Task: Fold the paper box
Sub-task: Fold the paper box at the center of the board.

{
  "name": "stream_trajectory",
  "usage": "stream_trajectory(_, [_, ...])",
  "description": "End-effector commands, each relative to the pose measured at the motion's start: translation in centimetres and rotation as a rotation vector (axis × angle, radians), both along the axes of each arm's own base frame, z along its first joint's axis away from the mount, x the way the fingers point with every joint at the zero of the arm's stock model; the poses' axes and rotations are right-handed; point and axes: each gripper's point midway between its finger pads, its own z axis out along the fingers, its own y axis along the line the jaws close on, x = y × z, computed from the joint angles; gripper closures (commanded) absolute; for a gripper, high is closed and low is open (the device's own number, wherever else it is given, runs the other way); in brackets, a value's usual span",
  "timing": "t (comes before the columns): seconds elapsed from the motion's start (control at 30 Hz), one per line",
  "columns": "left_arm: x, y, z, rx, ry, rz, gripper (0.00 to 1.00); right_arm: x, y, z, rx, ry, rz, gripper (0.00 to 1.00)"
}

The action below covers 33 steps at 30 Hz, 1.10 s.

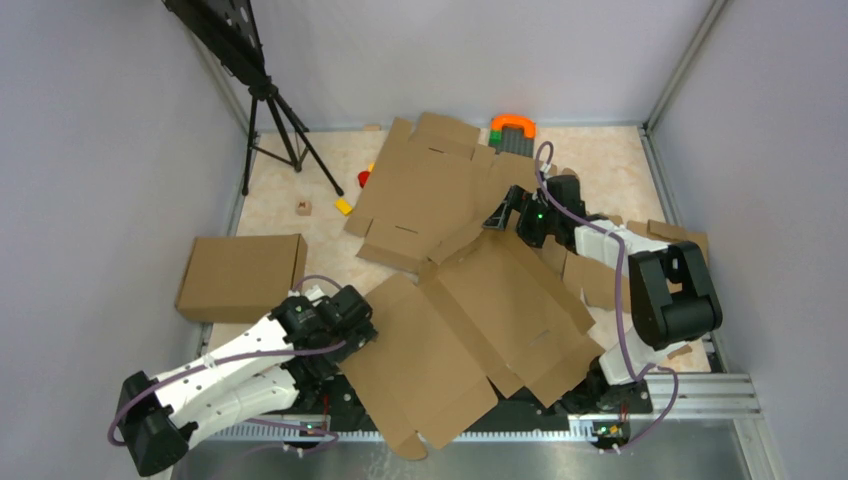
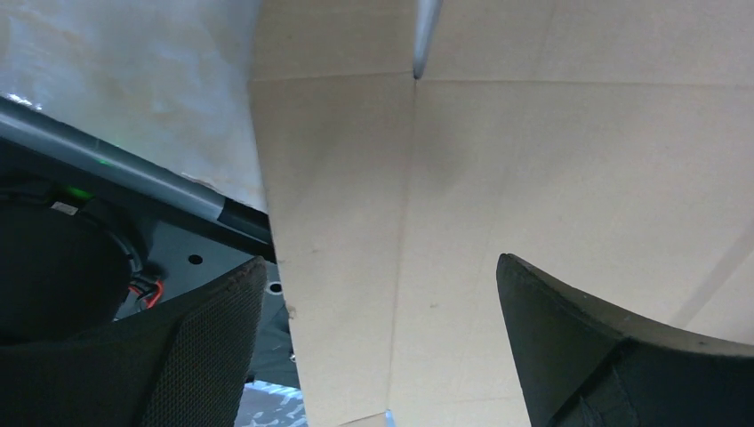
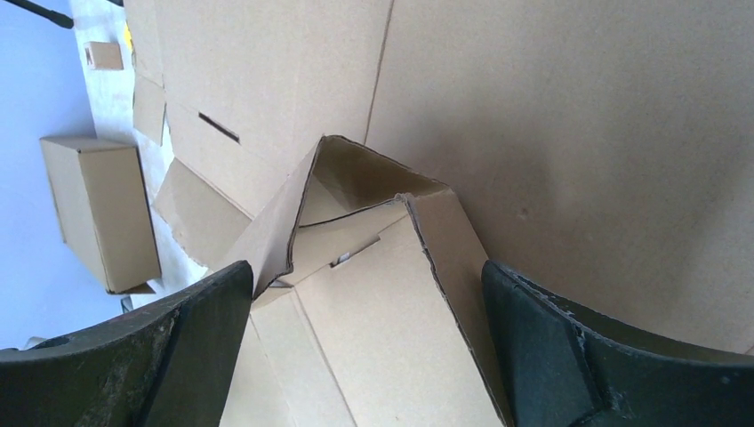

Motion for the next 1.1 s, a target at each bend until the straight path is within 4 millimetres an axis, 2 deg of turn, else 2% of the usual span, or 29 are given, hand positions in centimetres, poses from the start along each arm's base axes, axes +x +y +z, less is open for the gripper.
stream_trajectory(0.0, [-0.9,2.1,-0.6,0.081,0.034,0.066,0.01,1.4,0.6,2.8,0.029,-0.091,0.028,0.02])
stream_trajectory(0.13, [-0.5,2.3,-1.0,0.112,0.028,0.074,0.01,1.2,0.7,2.8,0.035,-0.089,0.035,0.02])
stream_trajectory(0.23, [-0.3,2.1,-2.1,0.126,0.038,0.067,0.01,1.1,0.7,2.8,0.036,-0.092,0.037,0.02])
stream_trajectory(0.37, [-1.3,2.0,-3.5,0.11,0.088,0.082,0.01,1.0,0.7,2.6,0.036,-0.085,0.038,0.02])
stream_trajectory(0.5, [-1.6,1.9,-3.6,0.1,0.101,0.085,0.01,1.0,0.7,2.5,0.039,-0.084,0.038,0.02])
stream_trajectory(0.63, [-0.8,0.9,-4.5,0.037,0.052,0.064,0.01,1.1,0.8,2.5,0.044,-0.082,0.041,0.02])
stream_trajectory(0.7, [-0.2,-0.3,-4.7,-0.032,0.007,0.031,0.01,1.1,0.8,2.5,0.043,-0.081,0.044,0.02])
stream_trajectory(0.83, [0.4,-0.7,-3.8,-0.091,-0.057,0.03,0.04,1.0,0.9,2.3,0.042,-0.078,0.046,0.02])
stream_trajectory(0.97, [1.1,-0.2,-1.8,-0.099,-0.127,0.026,0.14,1.0,0.9,2.0,0.043,-0.07,0.046,0.02])
stream_trajectory(1.07, [1.5,-0.8,-1.0,-0.142,-0.161,0.021,0.22,1.1,0.9,1.9,0.042,-0.067,0.046,0.02])
